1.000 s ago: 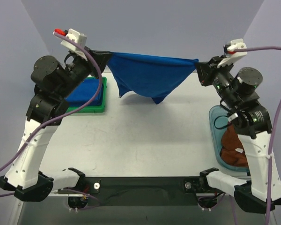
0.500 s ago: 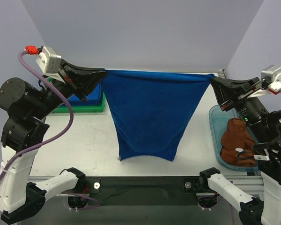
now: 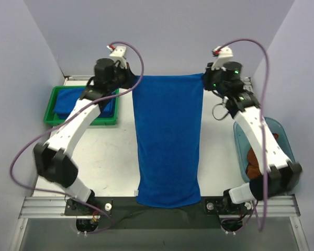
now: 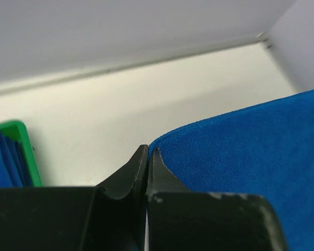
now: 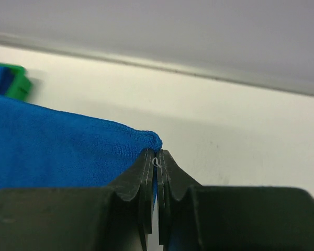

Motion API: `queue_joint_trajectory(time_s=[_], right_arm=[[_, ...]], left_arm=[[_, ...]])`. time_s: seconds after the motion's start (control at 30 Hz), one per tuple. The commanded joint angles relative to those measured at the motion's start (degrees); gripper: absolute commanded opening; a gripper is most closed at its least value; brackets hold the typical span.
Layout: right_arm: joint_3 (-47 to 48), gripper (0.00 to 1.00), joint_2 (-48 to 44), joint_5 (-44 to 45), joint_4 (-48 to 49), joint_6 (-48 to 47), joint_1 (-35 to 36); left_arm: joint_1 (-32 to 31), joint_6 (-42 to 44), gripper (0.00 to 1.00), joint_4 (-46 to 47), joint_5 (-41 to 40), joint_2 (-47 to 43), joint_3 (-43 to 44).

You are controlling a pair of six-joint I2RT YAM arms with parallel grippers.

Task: Fold and stack the towels
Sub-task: Flatten out the crumpled towel

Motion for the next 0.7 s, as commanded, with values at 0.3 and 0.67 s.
queue_joint_trajectory(time_s=[0.3, 0.67], right_arm=[[7.64, 0.00, 32.62, 2.11, 18.33, -5.47, -3.40], [7.22, 0.00, 37.82, 0.01, 23.00, -5.64, -4.89]], left_arm=[[7.47, -1.45, 0.00, 13.65, 2.46, 33.63, 12.56], [8.35, -1.36, 0.00, 16.37, 8.00, 38.14, 17.08]])
